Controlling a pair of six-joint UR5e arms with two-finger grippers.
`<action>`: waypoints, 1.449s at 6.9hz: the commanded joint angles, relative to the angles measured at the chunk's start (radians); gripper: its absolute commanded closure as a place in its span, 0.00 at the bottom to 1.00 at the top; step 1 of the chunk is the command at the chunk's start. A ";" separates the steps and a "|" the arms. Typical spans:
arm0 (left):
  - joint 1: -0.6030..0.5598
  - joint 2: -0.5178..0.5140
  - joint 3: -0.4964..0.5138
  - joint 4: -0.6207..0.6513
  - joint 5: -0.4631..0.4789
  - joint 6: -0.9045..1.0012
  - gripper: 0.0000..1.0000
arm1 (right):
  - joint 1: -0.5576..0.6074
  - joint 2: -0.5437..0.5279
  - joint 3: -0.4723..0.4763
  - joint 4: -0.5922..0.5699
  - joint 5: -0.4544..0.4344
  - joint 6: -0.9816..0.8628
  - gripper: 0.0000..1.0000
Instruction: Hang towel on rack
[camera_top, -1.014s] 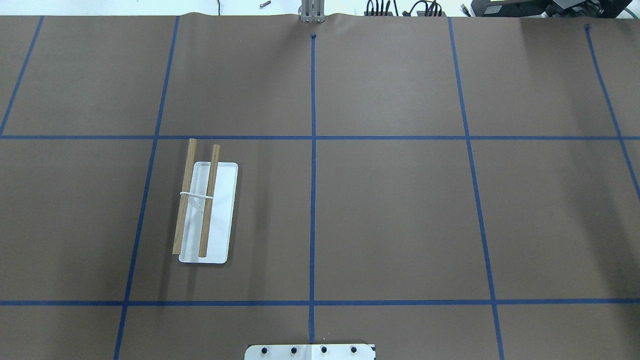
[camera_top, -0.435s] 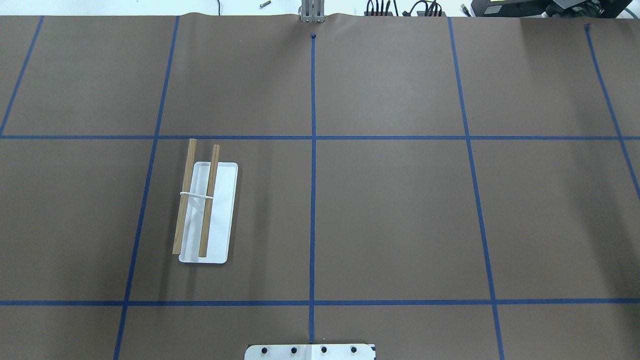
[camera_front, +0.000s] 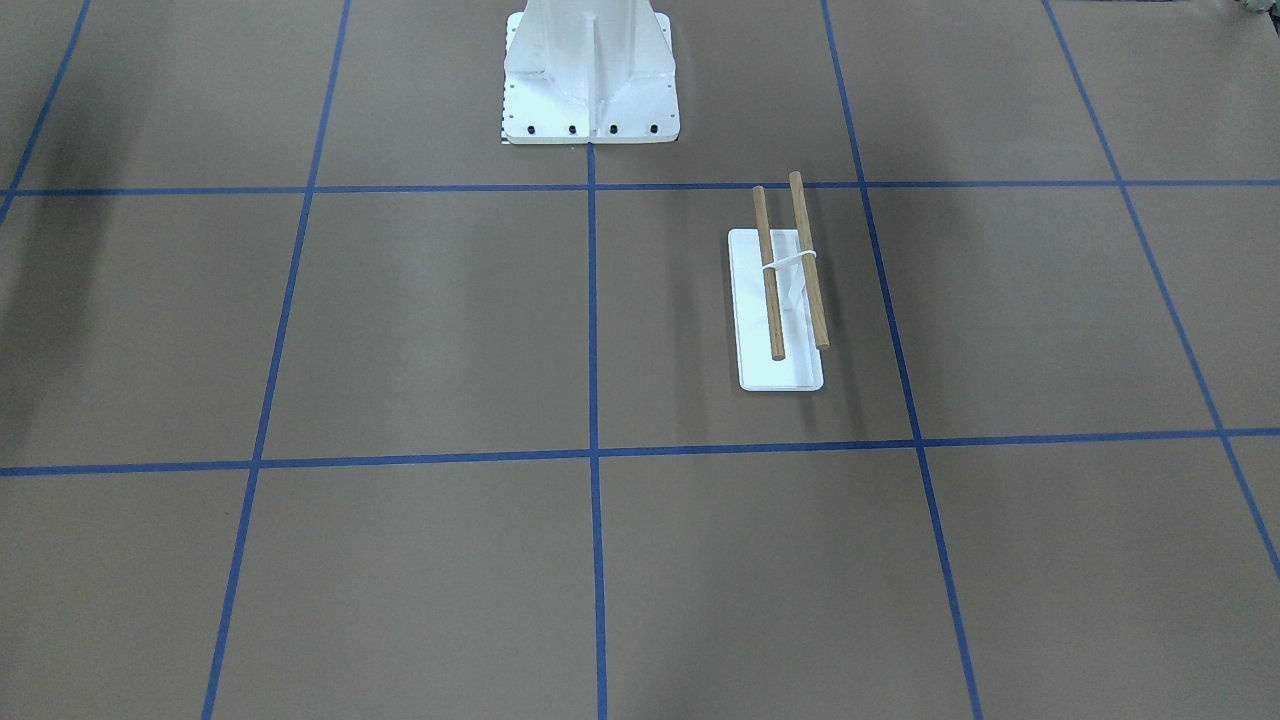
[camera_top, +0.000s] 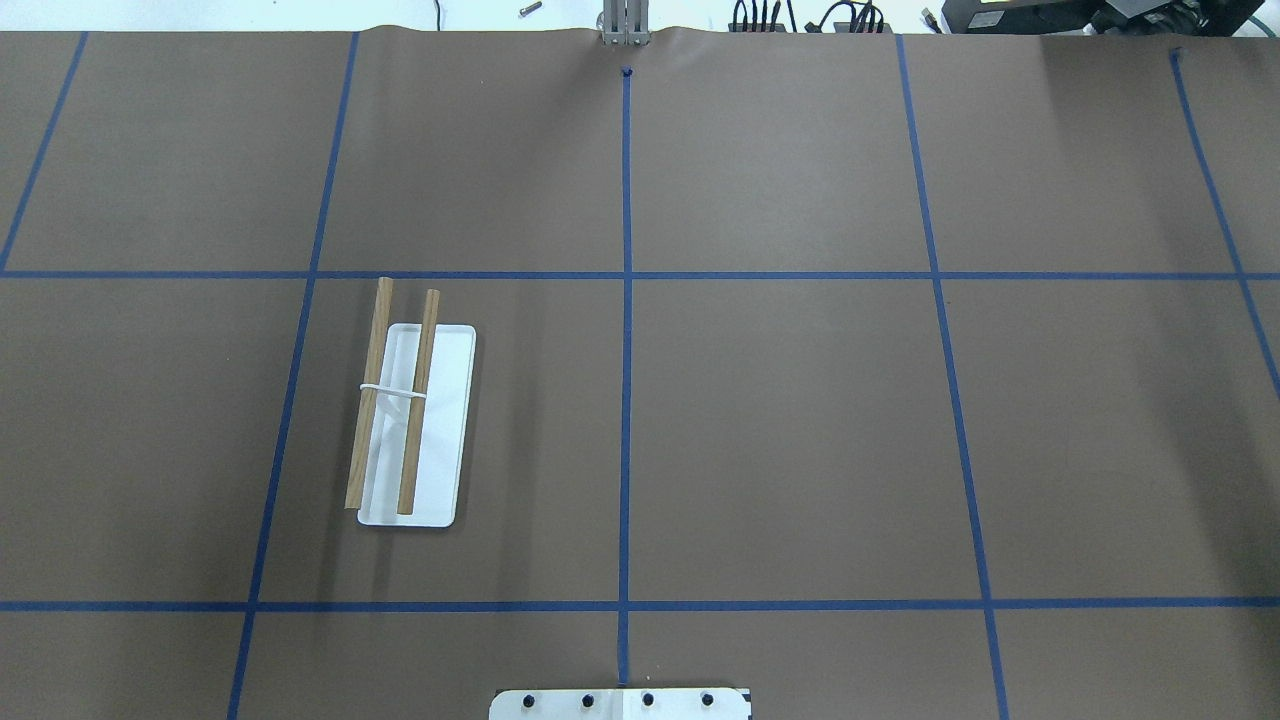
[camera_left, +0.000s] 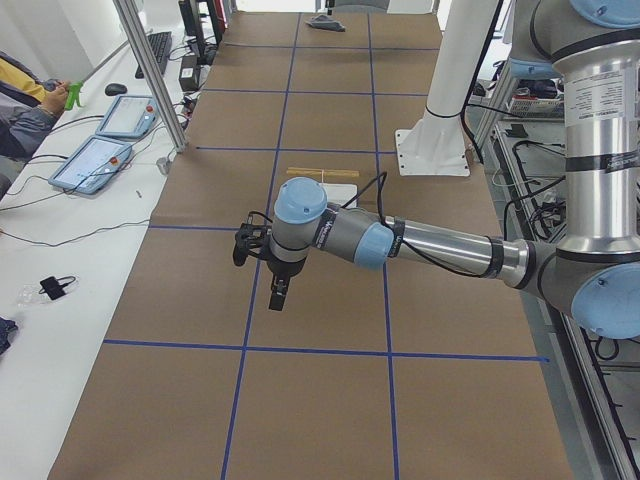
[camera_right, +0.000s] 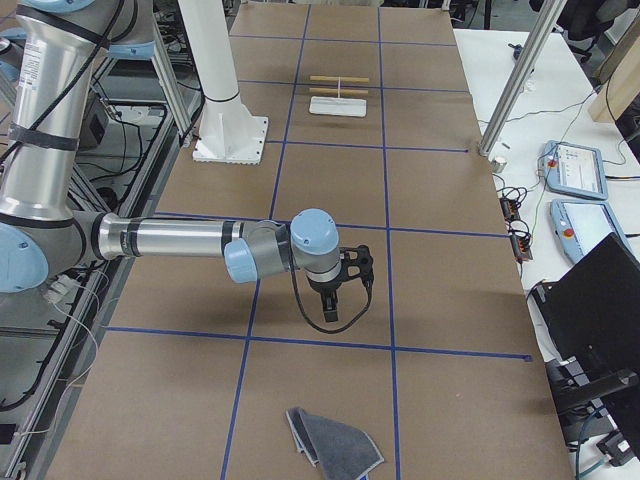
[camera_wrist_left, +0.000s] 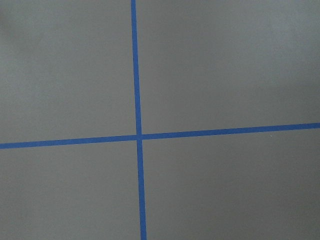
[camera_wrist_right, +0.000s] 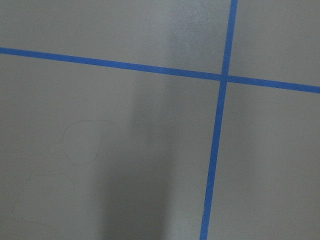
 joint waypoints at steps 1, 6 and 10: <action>-0.001 0.004 -0.009 -0.003 0.000 0.000 0.02 | 0.001 -0.013 -0.001 0.013 0.020 0.007 0.00; 0.000 0.012 0.001 -0.004 0.001 -0.002 0.02 | 0.026 -0.076 -0.112 0.012 -0.044 -0.199 0.00; 0.000 0.012 -0.002 -0.006 0.001 -0.002 0.02 | 0.136 0.016 -0.429 0.012 -0.085 -0.584 0.00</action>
